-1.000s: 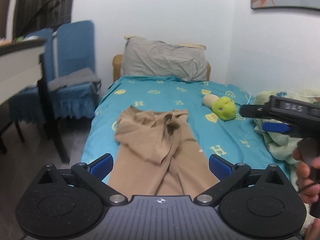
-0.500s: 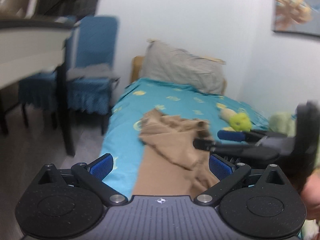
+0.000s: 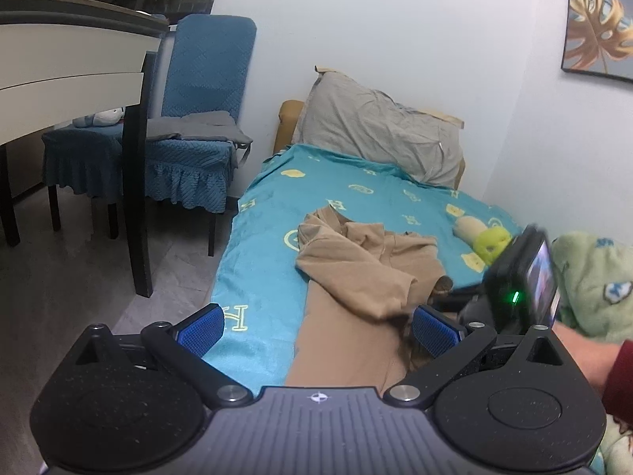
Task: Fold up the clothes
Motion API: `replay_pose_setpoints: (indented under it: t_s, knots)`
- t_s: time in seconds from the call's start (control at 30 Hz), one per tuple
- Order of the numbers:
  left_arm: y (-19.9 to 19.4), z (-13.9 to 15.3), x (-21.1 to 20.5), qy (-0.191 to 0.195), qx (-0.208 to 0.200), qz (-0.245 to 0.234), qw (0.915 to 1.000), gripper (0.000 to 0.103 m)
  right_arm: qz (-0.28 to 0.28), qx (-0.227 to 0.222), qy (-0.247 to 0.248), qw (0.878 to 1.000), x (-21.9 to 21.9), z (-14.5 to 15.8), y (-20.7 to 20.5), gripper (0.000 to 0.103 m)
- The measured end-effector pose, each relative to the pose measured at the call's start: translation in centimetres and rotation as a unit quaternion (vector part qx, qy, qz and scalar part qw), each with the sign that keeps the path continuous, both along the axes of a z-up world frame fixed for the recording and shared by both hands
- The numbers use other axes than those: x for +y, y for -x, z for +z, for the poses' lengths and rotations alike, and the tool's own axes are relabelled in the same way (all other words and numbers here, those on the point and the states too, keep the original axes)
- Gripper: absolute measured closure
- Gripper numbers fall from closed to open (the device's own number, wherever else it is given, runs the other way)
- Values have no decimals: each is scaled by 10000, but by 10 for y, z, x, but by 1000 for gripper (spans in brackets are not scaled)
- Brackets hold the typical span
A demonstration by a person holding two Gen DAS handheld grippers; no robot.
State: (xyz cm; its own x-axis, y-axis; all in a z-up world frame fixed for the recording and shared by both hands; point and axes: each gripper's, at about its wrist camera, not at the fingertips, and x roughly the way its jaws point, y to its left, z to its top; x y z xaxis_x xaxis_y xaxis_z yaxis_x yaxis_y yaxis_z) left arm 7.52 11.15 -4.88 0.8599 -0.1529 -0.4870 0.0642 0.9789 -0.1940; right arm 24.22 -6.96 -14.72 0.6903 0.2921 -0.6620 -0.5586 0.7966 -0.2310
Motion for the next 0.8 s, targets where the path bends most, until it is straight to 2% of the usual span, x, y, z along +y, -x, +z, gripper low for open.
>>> replay_pose_setpoints:
  t_s: [0.07, 0.13, 0.23, 0.3, 0.43, 0.57, 0.73, 0.77, 0.8]
  knots:
    - [1, -2, -2, 56, 28, 5, 10000, 0, -96, -308, -351, 9989, -2, 15, 1, 96]
    - [2, -2, -2, 113, 31, 0, 9999, 0, -352, -564, -845, 9942, -8, 34, -8, 96]
    - [4, -5, -4, 128, 39, -2, 9999, 0, -994, -695, -1549, 9805, -25, 52, -40, 96]
    - [3, -7, -5, 144, 62, -26, 9999, 0, -1470, -695, -1800, 9701, -39, 55, -70, 96]
    - [-1, -16, -13, 39, 168, -113, 9998, 0, -2464, -216, -2217, 9432, -76, 35, -126, 96]
    - [-8, -29, -19, -91, 342, -157, 9993, 0, -2841, 315, -2278, 9308, -95, -3, -155, 95]
    - [-18, -44, -25, -211, 515, -163, 9983, 0, -2743, 424, -2613, 9245, -106, -24, -153, 93]
    - [-19, -44, -26, -238, 499, -169, 9983, 0, -2714, 488, -2610, 9251, -108, -23, -151, 90]
    - [-20, -45, -26, -265, 482, -174, 9983, 0, -2681, 552, -2604, 9259, -110, -22, -149, 77]
